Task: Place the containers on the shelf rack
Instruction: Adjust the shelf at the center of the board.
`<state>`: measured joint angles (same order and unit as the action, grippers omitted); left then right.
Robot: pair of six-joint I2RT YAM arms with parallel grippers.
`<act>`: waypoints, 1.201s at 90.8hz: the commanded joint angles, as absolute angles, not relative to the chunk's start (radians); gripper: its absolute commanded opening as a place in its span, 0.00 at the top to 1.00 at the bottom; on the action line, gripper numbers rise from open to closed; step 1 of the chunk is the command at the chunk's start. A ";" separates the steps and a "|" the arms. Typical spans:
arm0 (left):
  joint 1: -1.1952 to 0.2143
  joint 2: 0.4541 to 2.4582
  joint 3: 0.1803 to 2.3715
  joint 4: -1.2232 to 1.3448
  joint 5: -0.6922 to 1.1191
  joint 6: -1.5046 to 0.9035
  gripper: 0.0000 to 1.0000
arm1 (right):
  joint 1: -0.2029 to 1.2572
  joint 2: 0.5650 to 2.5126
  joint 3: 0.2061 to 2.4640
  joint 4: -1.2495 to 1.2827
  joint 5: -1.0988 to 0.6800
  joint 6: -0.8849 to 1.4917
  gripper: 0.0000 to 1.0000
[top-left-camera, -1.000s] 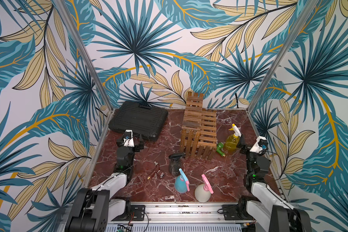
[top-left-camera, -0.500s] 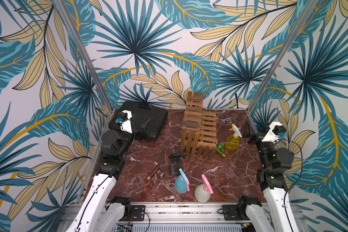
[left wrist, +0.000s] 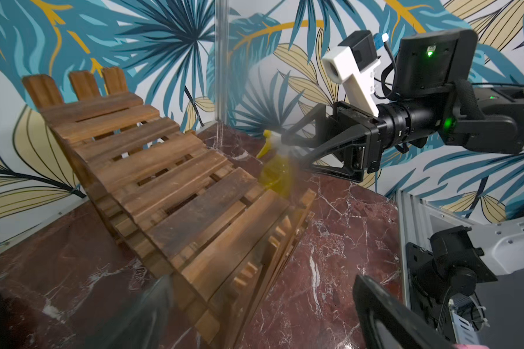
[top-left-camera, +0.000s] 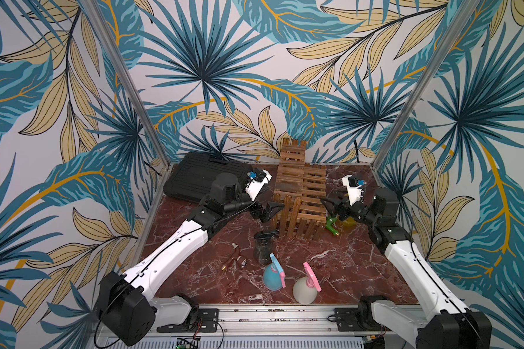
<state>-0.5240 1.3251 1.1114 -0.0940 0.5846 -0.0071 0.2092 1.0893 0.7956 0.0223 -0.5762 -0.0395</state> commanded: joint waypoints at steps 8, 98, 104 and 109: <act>-0.521 1.400 1.142 -0.082 0.563 -0.009 0.00 | 0.270 1.131 0.776 -0.009 -0.498 -0.114 0.22; -0.416 1.363 1.093 -0.101 0.409 -0.077 0.00 | 0.599 1.332 0.805 0.420 -0.465 -0.068 0.57; -0.416 1.349 1.097 -0.120 0.392 -0.071 0.00 | 0.603 1.355 0.814 0.444 -0.447 -0.062 0.62; -0.415 1.337 1.101 -0.143 0.384 -0.066 0.00 | 0.603 1.374 0.825 0.455 -0.446 -0.061 0.65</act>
<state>-0.4217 1.3849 1.1038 -0.1066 0.4217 -0.0895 0.5957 1.3376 0.7979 0.3588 -0.4744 -0.0872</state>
